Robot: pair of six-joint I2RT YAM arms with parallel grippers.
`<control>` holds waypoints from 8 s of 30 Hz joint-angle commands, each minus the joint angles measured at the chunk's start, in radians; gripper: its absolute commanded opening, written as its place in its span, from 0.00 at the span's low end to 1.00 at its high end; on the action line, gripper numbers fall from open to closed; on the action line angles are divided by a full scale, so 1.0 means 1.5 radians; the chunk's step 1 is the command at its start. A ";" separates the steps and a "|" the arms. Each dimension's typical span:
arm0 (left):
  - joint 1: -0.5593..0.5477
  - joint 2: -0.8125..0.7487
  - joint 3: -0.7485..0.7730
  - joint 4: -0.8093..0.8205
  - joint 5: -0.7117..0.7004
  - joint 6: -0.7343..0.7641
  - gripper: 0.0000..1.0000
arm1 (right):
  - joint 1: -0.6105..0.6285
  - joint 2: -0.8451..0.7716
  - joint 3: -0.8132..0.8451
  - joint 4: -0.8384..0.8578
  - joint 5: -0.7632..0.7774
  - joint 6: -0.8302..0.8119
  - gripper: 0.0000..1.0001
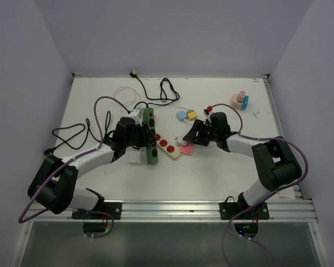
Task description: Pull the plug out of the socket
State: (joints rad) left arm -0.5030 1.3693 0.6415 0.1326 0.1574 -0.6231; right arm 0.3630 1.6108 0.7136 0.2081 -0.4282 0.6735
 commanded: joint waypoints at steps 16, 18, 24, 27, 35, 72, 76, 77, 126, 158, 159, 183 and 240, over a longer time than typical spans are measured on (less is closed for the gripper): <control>0.107 0.051 0.044 0.087 -0.001 -0.084 0.12 | -0.013 -0.198 0.092 -0.240 0.463 -0.064 0.93; 0.115 0.072 0.063 0.080 -0.004 -0.096 0.13 | -0.017 -0.201 0.102 -0.252 0.496 -0.059 0.96; 0.137 0.120 0.075 0.090 -0.027 -0.140 0.29 | -0.054 -0.183 0.152 -0.264 0.604 -0.033 0.99; 0.137 0.124 0.078 0.096 -0.020 -0.142 0.50 | -0.085 -0.138 0.180 -0.265 0.628 -0.028 0.99; 0.142 0.036 0.085 0.032 -0.050 -0.103 0.99 | -0.140 0.003 0.295 -0.229 0.672 -0.074 0.99; 0.138 -0.133 0.109 -0.141 0.002 0.062 1.00 | -0.188 0.229 0.484 -0.214 0.522 -0.257 0.00; 0.110 -0.130 0.093 -0.108 0.015 0.086 1.00 | -0.158 0.132 0.388 -0.184 0.413 -0.250 0.00; 0.101 -0.131 0.091 -0.103 0.012 0.093 1.00 | -0.150 0.095 0.372 -0.183 0.383 -0.253 0.00; -0.256 -0.070 0.031 0.155 -0.161 0.348 0.66 | 0.198 -0.212 0.265 -0.319 0.068 -0.342 0.00; -0.292 0.034 0.026 -0.058 -0.190 0.277 0.00 | 0.198 -0.380 0.311 -0.303 0.313 -0.385 0.00; -0.296 0.032 0.028 -0.062 -0.191 0.279 0.00 | 0.198 -0.379 0.316 -0.307 0.338 -0.386 0.00; -0.364 0.016 0.071 -0.112 -0.248 0.334 0.00 | 0.157 -0.200 0.583 -0.586 0.328 -0.379 0.00; -0.303 -0.218 -0.101 0.116 -0.277 0.245 0.00 | 0.039 -0.046 0.097 -0.122 0.107 -0.077 0.58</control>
State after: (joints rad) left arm -0.9634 1.0779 0.4992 0.1688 -0.2600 -0.2295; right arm 0.4259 1.5257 0.8650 -0.1211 -0.2256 0.4843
